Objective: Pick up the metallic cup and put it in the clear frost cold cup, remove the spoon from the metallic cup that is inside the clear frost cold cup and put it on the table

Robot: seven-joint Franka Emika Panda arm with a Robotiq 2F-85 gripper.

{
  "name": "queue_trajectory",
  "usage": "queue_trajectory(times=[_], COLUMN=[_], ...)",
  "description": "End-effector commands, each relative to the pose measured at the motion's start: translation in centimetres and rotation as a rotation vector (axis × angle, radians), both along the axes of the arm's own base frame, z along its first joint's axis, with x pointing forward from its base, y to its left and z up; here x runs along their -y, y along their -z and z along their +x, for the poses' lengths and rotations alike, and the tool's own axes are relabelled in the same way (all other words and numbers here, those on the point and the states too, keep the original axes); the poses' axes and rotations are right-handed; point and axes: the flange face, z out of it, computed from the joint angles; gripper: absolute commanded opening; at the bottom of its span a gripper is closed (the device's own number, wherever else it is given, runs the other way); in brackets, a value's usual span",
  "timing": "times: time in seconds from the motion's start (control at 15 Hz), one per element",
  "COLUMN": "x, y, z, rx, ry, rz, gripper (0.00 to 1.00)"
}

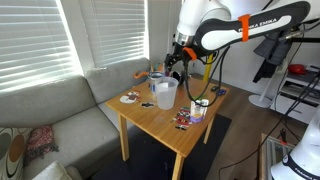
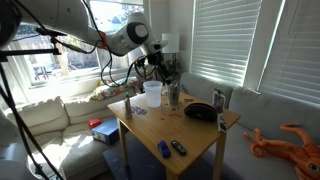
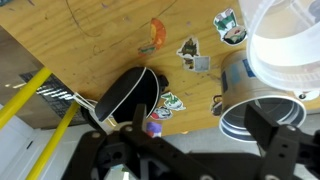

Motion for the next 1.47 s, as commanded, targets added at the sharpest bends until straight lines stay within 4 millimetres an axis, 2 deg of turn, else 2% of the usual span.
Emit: queue_trajectory(times=[0.0, 0.27, 0.33, 0.8, 0.87, 0.93, 1.07, 1.13, 1.2, 1.27, 1.4], x=[0.4, 1.2, 1.4, 2.5, 2.5, 2.5, 2.6, 2.7, 2.8, 2.9, 3.1], y=[0.6, 1.7, 2.1, 4.0, 4.0, 4.1, 4.1, 4.2, 4.2, 4.2, 4.2], z=[3.9, 5.9, 6.2, 7.3, 7.4, 7.5, 7.5, 7.6, 7.5, 7.4, 7.2], rx=[0.022, 0.014, 0.006, -0.04, -0.036, -0.037, -0.041, -0.046, -0.048, -0.052, -0.055], ry=[-0.012, -0.003, -0.005, -0.008, -0.013, -0.014, -0.018, -0.015, -0.017, -0.015, -0.011], rz=[0.024, 0.068, 0.088, 0.18, 0.198, 0.208, 0.219, 0.225, 0.225, 0.228, 0.237], gripper=[1.0, 1.0, 0.81, 0.31, 0.74, 0.7, 0.76, 0.53, 0.37, 0.36, 0.22])
